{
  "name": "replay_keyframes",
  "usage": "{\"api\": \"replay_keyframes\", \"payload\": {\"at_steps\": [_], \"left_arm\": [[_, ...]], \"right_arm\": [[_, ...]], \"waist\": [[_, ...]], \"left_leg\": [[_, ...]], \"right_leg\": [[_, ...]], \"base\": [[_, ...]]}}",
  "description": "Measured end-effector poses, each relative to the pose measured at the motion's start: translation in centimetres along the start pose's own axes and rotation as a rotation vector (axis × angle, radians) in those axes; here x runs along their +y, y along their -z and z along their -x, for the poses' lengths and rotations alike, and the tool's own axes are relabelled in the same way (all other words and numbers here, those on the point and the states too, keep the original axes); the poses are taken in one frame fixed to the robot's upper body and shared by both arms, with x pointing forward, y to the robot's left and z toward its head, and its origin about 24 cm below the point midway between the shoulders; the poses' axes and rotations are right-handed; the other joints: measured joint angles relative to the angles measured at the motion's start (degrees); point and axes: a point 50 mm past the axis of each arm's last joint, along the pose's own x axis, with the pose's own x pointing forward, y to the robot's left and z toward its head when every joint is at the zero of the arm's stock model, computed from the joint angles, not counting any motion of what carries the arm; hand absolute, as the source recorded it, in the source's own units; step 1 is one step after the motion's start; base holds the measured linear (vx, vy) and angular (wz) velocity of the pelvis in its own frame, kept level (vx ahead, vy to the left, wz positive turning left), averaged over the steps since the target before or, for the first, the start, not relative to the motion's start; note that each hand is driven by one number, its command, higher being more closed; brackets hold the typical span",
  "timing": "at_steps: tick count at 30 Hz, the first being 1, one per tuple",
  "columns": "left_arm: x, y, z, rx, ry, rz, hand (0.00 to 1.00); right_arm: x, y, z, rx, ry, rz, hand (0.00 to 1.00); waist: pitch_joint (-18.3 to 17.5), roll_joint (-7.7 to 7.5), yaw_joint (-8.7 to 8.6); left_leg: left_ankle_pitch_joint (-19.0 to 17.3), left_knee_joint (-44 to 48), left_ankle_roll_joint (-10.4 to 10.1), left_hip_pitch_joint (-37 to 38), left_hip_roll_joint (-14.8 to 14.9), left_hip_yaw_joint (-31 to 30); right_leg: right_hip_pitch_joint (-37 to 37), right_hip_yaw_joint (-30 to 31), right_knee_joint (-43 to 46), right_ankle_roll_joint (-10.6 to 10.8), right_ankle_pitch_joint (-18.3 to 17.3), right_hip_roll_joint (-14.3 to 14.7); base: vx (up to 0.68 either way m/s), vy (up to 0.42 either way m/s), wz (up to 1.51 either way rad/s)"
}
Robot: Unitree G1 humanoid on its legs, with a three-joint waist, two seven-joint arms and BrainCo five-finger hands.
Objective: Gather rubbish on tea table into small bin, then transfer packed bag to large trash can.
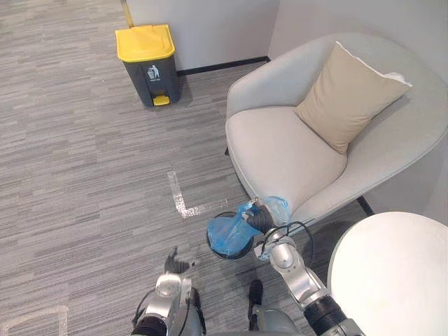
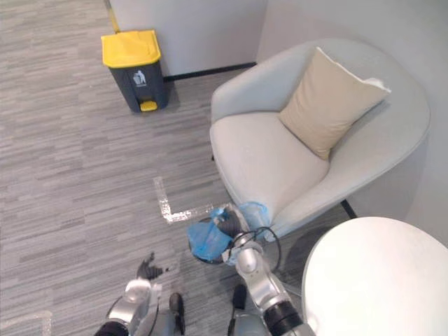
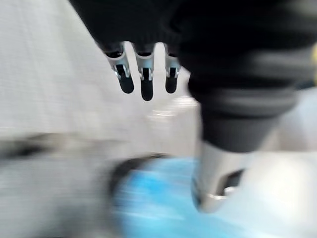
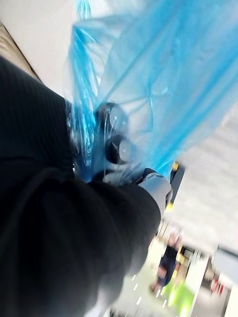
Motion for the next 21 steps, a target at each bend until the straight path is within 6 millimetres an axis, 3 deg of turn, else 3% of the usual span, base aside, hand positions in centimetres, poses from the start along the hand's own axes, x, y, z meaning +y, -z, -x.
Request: {"api": "replay_keyframes", "payload": {"at_steps": [4, 7, 12, 21], "left_arm": [[0.4, 1.8, 2.6, 0.034, -0.008, -0.111, 0.0], [0.2, 2.7, 3.1, 0.076, 0.005, -0.145, 0.0], [0.1, -2.3, 2.6, -0.164, 0.044, -0.203, 0.0], [-0.1, -6.1, 2.3, -0.353, 0.111, -0.336, 0.0]], "right_arm": [[-1.1, 0.3, 0.4, 0.003, 0.002, -0.009, 1.0], [-2.0, -0.1, 0.5, -0.03, -0.011, -0.03, 1.0], [-2.9, -2.0, 0.3, -0.136, -0.044, -0.082, 1.0], [-3.4, -4.3, -1.2, -0.236, -0.158, -0.142, 1.0]], "waist": [[-1.7, 0.79, -0.09], [-1.8, 0.94, 0.47], [-2.7, 0.9, 0.11], [-3.6, 0.88, -0.65]], "left_leg": [[0.0, -1.5, 0.0, 1.5, -0.2, 0.5], [0.4, -2.5, 0.3, 2.3, -0.3, 0.5], [0.4, -3.9, 0.2, 4.6, -0.4, 1.9], [0.4, -4.9, 0.2, 6.2, -0.5, 3.9]], "right_leg": [[0.2, 1.4, -0.2, 0.1, 0.0, -0.1], [0.7, 1.4, -0.5, 0.2, 0.2, -0.1], [1.9, 2.8, -1.0, 0.3, 0.3, 0.1], [1.9, 5.0, -1.3, 0.3, 0.5, 0.4]], "base": [[-0.01, 0.001, -0.13], [0.0, 0.0, 0.0], [0.0, -0.003, -0.13], [0.0, -0.003, -0.13]]}}
